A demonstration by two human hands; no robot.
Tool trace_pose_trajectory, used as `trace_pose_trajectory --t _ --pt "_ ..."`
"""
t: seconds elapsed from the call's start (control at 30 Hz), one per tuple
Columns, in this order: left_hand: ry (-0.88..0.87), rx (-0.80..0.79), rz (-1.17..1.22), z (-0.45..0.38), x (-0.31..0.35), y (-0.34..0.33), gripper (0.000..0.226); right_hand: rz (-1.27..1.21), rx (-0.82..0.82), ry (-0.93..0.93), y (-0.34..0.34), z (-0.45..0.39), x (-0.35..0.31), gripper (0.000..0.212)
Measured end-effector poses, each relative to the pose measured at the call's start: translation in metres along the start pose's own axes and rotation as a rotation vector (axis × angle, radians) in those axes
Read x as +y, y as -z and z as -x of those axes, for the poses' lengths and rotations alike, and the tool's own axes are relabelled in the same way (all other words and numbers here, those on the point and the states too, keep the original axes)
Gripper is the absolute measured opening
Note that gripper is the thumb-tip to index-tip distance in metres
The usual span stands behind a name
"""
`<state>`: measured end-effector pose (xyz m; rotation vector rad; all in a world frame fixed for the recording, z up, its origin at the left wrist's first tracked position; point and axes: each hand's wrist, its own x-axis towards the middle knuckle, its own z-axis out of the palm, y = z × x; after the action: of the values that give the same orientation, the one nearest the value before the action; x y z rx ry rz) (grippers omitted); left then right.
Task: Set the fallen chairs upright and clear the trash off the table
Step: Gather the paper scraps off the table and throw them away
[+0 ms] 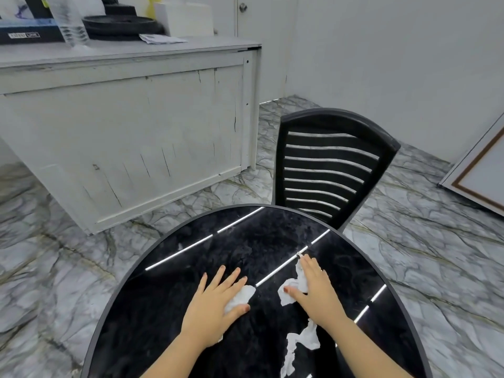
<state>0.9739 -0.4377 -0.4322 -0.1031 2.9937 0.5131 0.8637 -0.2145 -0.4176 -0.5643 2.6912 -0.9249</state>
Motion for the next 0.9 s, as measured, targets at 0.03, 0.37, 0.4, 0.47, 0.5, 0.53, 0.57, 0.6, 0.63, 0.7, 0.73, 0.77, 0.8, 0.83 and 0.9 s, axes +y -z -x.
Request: trace_pose_trajectory --t 0.03,0.37,0.4,0.47,0.5,0.53,0.57,0.6,0.63,0.7,0.73,0.77,0.8,0.83,0.9 --pt "-0.002 0.006 0.017 0.0 0.0 -0.001 0.062 -0.014 0.013 -0.012 -0.001 -0.001 -0.002 0.071" --pt "0.176 0.157 0.441 -0.006 0.009 0.009 0.042 -0.114 0.072 -0.068 0.0 0.007 -0.004 0.04" --pt "0.206 0.164 0.486 -0.005 0.011 0.013 0.042 -0.146 0.07 -0.078 0.0 0.009 -0.004 0.04" --pt "0.235 0.167 0.516 0.0 0.014 0.02 0.042 -0.27 0.067 -0.136 0.002 0.012 -0.008 0.039" --pt "0.245 0.173 0.516 0.003 0.015 0.025 0.042 -0.334 0.064 -0.17 0.004 0.014 -0.011 0.037" --pt "0.254 0.184 0.516 0.007 0.015 0.031 0.042 -0.374 0.061 -0.187 0.007 0.015 -0.015 0.036" --pt "0.26 0.198 0.516 0.011 0.015 0.037 0.042 -0.389 0.057 -0.185 0.009 0.016 -0.02 0.035" --pt "0.266 0.212 0.516 0.015 0.015 0.044 0.042 -0.382 0.052 -0.165 0.011 0.018 -0.025 0.035" --pt "0.271 0.228 0.511 0.02 0.014 0.051 0.042 -0.365 0.048 -0.134 0.013 0.018 -0.031 0.036" --pt "0.282 0.272 0.503 0.031 0.013 0.068 0.041 -0.359 0.047 -0.072 0.016 0.019 -0.048 0.037" --pt "0.289 0.301 0.5 0.038 0.012 0.077 0.041 -0.37 0.044 -0.042 0.017 0.02 -0.059 0.037" --pt "0.298 0.33 0.496 0.046 0.011 0.085 0.041 -0.371 0.039 -0.011 0.017 0.021 -0.07 0.037" --pt "0.303 0.36 0.487 0.055 0.009 0.094 0.042 -0.365 0.033 0.024 0.016 0.022 -0.082 0.037" --pt "0.302 0.39 0.471 0.064 0.007 0.103 0.042 -0.355 0.027 0.059 0.015 0.023 -0.095 0.037" --pt "0.294 0.454 0.43 0.086 -0.001 0.119 0.041 -0.356 0.007 0.127 0.009 0.027 -0.122 0.036"
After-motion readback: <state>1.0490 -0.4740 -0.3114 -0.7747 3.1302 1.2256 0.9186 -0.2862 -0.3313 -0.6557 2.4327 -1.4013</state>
